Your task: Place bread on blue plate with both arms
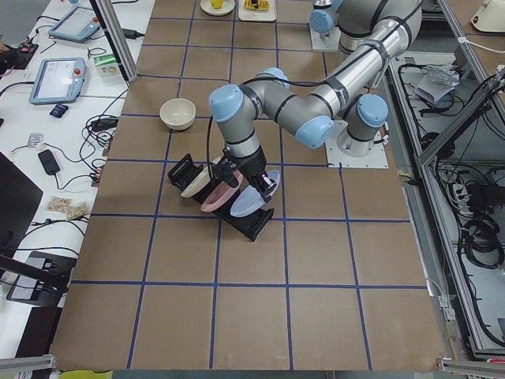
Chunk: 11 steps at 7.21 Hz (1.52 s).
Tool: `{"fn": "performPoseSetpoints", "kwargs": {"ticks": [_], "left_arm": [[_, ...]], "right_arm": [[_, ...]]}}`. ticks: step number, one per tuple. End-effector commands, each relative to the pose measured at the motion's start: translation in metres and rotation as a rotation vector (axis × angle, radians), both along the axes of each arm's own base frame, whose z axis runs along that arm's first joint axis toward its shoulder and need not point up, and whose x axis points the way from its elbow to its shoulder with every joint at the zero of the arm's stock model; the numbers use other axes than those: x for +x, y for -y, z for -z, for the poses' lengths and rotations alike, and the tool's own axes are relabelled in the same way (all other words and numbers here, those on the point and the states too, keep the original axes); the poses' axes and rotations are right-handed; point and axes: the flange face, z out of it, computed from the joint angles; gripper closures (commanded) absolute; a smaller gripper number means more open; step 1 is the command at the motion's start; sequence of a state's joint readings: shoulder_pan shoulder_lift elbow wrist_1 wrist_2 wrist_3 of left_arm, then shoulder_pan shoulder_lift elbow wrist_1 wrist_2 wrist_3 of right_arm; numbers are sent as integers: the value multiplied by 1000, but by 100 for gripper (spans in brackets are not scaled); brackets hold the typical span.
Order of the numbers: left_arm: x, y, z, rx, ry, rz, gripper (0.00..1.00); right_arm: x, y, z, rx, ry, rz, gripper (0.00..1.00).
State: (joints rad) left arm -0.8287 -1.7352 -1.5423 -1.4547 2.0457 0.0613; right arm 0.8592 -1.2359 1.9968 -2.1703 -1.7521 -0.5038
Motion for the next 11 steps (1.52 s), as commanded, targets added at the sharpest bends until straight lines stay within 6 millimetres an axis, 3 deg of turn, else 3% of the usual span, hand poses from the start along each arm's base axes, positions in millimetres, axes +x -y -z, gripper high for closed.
{"fn": "performPoseSetpoints", "kwargs": {"ticks": [1, 2, 3, 5, 6, 8, 9, 10, 11], "left_arm": [[-73, -8, -35, -38, -112, 24, 100], [-111, -11, -43, -75, -196, 23, 100], [-157, -7, -41, -74, -226, 31, 100], [-240, 21, -21, -103, -291, 44, 100], [-279, 46, -8, -200, -359, 33, 100], [-347, 89, 50, -383, -398, 114, 100], [-370, 104, 67, -424, -466, 120, 100], [-403, 111, 77, -455, -488, 91, 100], [-445, 108, 87, -441, -502, 130, 100]], "right_arm": [[-2, -1, 6, 2, 15, 13, 38], [-2, -1, 5, 1, 16, 13, 88], [-2, -1, 2, -3, 13, 13, 100], [-8, 14, -18, -37, -11, 6, 100], [-12, 23, -29, -58, -9, 4, 100], [-10, 35, -47, -95, -7, -7, 100], [11, 44, -75, -116, -20, -48, 100], [48, 50, -97, -113, 0, -67, 100], [82, 54, -110, -128, 36, 1, 100]]}}
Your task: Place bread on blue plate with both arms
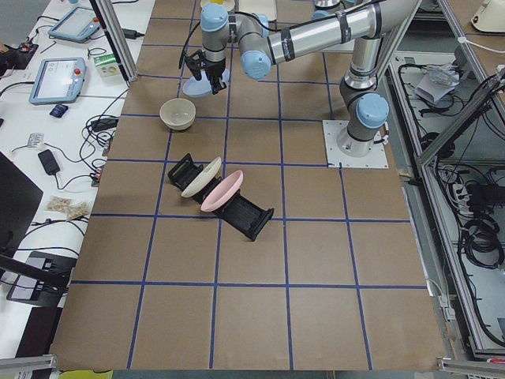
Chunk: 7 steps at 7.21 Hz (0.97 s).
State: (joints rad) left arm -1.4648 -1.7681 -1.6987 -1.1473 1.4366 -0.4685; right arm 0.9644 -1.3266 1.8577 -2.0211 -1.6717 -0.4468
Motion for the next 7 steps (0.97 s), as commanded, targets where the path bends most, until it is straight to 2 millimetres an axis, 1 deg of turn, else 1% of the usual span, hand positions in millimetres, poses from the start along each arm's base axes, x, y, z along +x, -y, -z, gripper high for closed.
{"fn": "performPoseSetpoints", "kwargs": {"ticks": [1, 2, 3, 4, 5, 6, 7], "left_arm": [[-82, -5, 34, 19, -31, 54, 100], [-112, -17, 53, 63, -84, 101, 100], [-127, -41, 85, 130, -86, 127, 100], [-131, -60, 112, 121, -84, 136, 100], [-137, -68, 122, 118, -90, 147, 100], [-142, -73, 126, 131, -95, 153, 97], [-144, -75, 127, 131, -111, 157, 39]], "right_arm": [[72, 11, -34, -48, 53, 18, 100], [100, 15, -43, -63, 45, -21, 100], [128, 18, -53, -80, 37, -38, 100], [154, 21, -58, -90, 36, -46, 100], [179, 22, -60, -95, 38, -69, 100], [209, 21, -67, -111, 37, -56, 100], [241, 20, -68, -113, 31, -100, 100]]}}
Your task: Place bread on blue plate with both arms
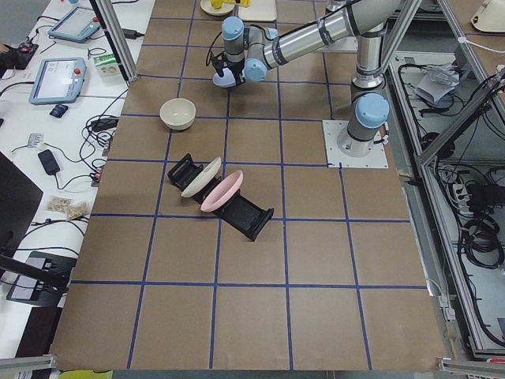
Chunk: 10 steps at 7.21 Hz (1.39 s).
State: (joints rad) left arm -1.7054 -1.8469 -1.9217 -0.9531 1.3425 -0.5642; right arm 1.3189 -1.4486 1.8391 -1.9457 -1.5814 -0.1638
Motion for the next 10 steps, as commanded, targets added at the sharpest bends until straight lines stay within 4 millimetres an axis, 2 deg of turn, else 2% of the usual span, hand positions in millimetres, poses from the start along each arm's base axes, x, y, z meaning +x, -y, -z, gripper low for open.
{"fn": "performPoseSetpoints", "kwargs": {"ticks": [1, 2, 3, 4, 5, 6, 7, 8, 10], "left_arm": [[-5, -7, 2, -2, -16, 5, 19], [-4, -7, 1, -8, -18, 5, 7], [6, 4, -16, -66, -18, -6, 0], [32, 11, -30, -97, -12, -38, 0], [71, 21, -48, -147, 21, -34, 0], [115, 27, -65, -189, 115, -17, 0], [144, 36, -88, -241, 136, -11, 0], [159, 43, -107, -266, 145, -25, 0], [185, 31, -122, -193, 241, 82, 0]], "right_arm": [[75, -5, -4, -12, 1, -54, 100], [107, -9, -6, -21, -3, -65, 100], [134, -7, -16, -37, -1, -117, 100], [163, -11, -16, -39, 1, -166, 100], [194, -18, -11, -42, 2, -189, 100], [225, -26, -1, -30, 3, -171, 100], [256, -26, 10, -54, 21, -135, 100], [286, -29, 24, -48, 30, -111, 100], [343, -33, 37, -43, 32, -78, 100]]}}
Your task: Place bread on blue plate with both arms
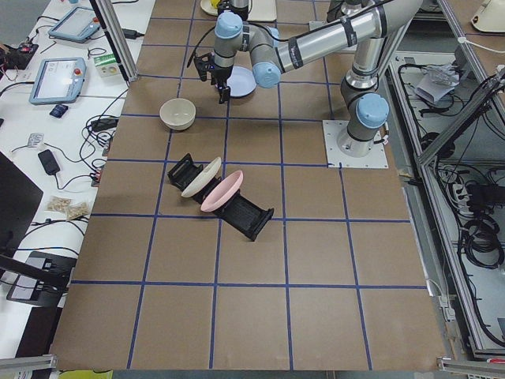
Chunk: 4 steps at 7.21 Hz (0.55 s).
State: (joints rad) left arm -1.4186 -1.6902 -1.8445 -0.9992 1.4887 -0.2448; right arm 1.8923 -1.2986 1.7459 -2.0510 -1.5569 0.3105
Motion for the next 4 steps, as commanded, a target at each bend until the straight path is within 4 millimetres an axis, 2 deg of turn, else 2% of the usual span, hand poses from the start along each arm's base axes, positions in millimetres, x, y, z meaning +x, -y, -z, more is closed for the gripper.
{"fn": "performPoseSetpoints", "kwargs": {"ticks": [1, 2, 3, 4], "left_arm": [[22, -12, -27, 76, 102, 64, 0], [10, -16, -53, 77, 96, 72, 0], [-6, -27, -83, 91, 94, 108, 0], [-19, -35, -96, 121, 88, 138, 0]], "right_arm": [[58, 3, 9, 5, 30, 54, 100], [72, 14, 19, 18, 32, 79, 100], [77, 21, 34, 32, 27, 76, 100], [78, 22, 43, 44, 21, 76, 100]]}}
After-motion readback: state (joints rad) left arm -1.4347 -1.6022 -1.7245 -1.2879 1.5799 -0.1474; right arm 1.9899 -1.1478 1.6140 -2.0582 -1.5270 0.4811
